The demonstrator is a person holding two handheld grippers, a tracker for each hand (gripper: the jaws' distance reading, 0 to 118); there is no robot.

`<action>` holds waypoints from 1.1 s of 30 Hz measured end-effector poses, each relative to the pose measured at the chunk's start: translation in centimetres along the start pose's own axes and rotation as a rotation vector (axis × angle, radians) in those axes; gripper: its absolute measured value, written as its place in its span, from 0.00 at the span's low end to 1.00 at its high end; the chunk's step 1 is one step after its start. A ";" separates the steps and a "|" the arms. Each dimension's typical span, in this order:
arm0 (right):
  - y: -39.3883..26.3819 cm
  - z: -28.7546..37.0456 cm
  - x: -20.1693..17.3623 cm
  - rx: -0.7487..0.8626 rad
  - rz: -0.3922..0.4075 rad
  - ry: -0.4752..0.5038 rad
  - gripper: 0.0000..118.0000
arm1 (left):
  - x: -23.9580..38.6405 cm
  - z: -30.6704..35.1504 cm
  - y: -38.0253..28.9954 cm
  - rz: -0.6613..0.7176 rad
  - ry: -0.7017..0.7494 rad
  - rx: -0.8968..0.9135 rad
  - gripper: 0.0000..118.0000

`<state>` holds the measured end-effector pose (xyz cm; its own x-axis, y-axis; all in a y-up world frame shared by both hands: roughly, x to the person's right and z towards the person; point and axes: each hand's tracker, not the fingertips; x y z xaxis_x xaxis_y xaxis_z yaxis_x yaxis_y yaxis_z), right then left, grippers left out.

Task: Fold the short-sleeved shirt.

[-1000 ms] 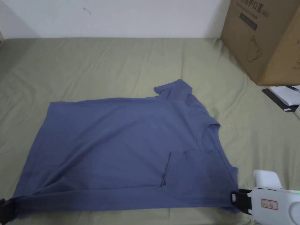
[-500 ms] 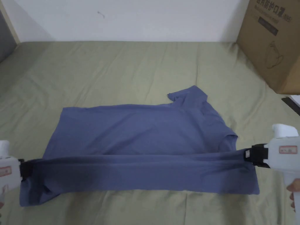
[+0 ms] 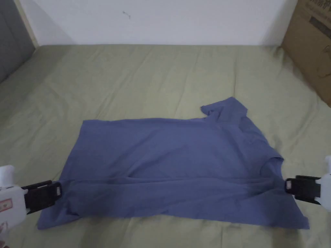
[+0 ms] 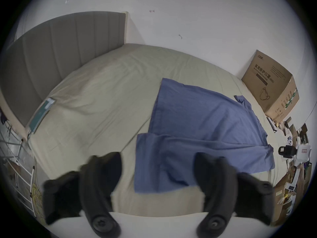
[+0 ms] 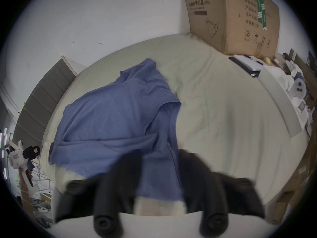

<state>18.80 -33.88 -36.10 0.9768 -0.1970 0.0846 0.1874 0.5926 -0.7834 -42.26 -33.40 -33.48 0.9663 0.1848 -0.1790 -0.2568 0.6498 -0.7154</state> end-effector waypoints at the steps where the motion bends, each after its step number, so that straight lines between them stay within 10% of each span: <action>1: -0.8 0.7 -0.2 0.013 0.012 -0.016 0.05 | -0.3 0.6 -0.6 0.002 -0.001 0.003 0.23; 2: -1.7 1.4 -0.4 0.030 -0.003 -0.020 0.00 | -0.3 1.1 -1.4 0.005 0.011 -0.002 0.00; 7: -5.6 3.1 -1.8 0.020 -0.021 0.002 0.00 | -1.0 2.4 -4.5 0.047 0.027 -0.006 0.00; 10: -6.7 3.2 -2.0 0.008 -0.029 0.011 0.00 | -1.7 0.9 -4.2 0.064 0.065 -0.009 0.69; 14: -7.4 2.7 -2.3 -0.010 -0.027 0.001 0.00 | -1.8 -2.3 -3.1 0.105 0.047 -0.019 0.95; 17: -7.9 2.1 -1.9 -0.018 -0.057 0.009 0.00 | -1.6 -5.4 -3.0 0.124 0.028 -0.076 0.94; 20: -7.8 1.4 -1.8 -0.032 -0.074 0.005 0.07 | -0.2 -7.8 -4.1 0.038 0.142 -0.193 0.57; 23: -7.2 0.5 -1.6 -0.042 -0.069 -0.006 0.77 | 0.9 -6.1 -3.8 -0.055 0.153 -0.125 0.29; 25: -6.3 -0.7 -1.4 -0.035 -0.056 -0.012 0.87 | -0.1 -6.9 -3.3 -0.018 0.087 -0.128 0.07; 28: -4.6 -3.9 -0.9 -0.027 -0.057 -0.097 0.85 | 0.1 -7.5 -2.9 -0.022 0.103 -0.146 0.07; 33: -5.0 -8.1 -0.8 -0.108 -0.187 -0.063 0.07 | 0.3 -6.6 -3.0 -0.044 0.099 -0.145 0.07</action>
<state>16.22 -42.99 -37.22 0.9313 -0.2444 0.2702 0.3569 0.4629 -0.8114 -41.07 -40.12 -35.86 0.9752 0.0802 -0.2061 -0.2163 0.5416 -0.8124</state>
